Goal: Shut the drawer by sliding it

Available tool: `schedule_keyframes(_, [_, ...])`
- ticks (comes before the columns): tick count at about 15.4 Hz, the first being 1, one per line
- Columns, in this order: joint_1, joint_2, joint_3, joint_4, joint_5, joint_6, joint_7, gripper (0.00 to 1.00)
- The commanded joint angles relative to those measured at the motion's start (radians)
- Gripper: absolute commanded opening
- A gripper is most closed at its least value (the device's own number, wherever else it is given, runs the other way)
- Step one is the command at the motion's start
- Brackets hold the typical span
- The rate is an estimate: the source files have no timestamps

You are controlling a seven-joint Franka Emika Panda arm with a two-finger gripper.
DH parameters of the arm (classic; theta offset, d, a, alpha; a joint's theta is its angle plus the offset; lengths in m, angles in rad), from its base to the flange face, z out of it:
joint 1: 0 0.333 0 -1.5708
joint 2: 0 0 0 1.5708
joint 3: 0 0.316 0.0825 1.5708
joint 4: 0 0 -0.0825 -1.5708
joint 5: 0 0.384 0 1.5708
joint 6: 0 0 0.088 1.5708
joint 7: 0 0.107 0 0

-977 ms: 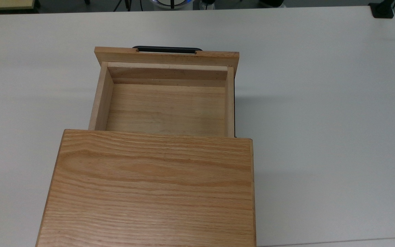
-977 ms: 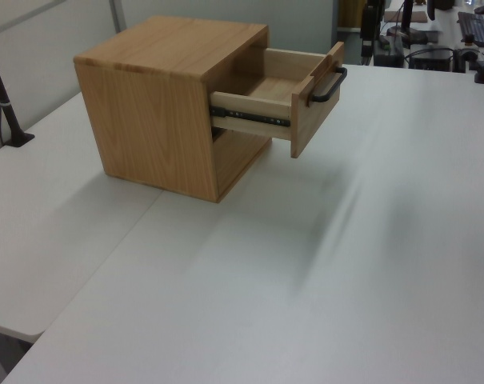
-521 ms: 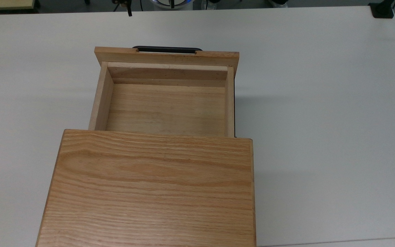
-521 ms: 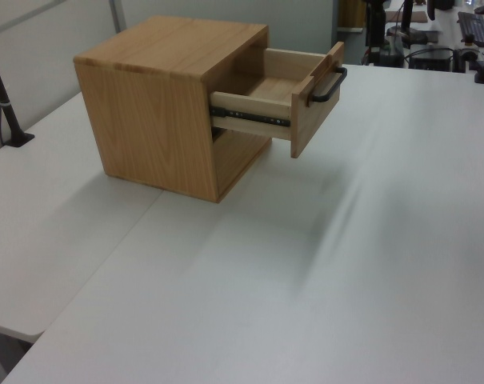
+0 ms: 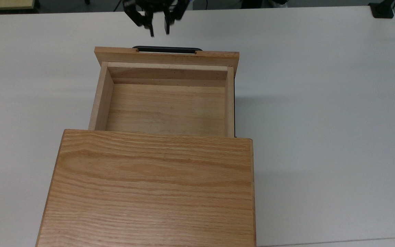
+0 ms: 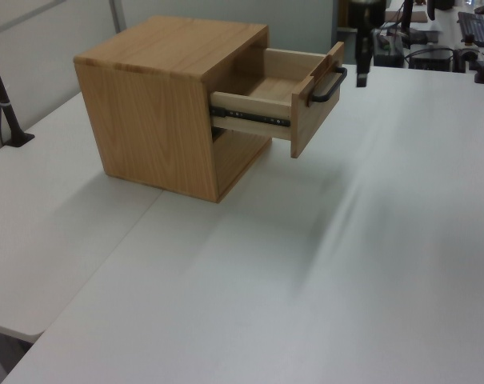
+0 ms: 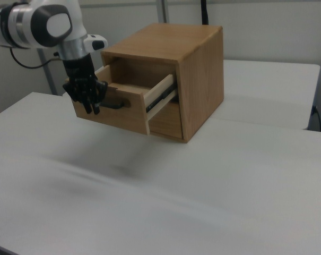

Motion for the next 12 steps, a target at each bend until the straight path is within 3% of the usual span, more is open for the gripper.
schedule_keyframes(1, [0.01, 0.036, 0.014, -0.035, 0.001, 0.143, 0.18, 0.04])
schedule_keyframes(6, [-0.002, 0.101, 0.014, 0.005, -0.015, 0.339, 0.32, 0.02])
schedule_keyframes(12, [-0.021, 0.338, 0.013, 0.247, -0.176, 0.537, 0.479, 0.02])
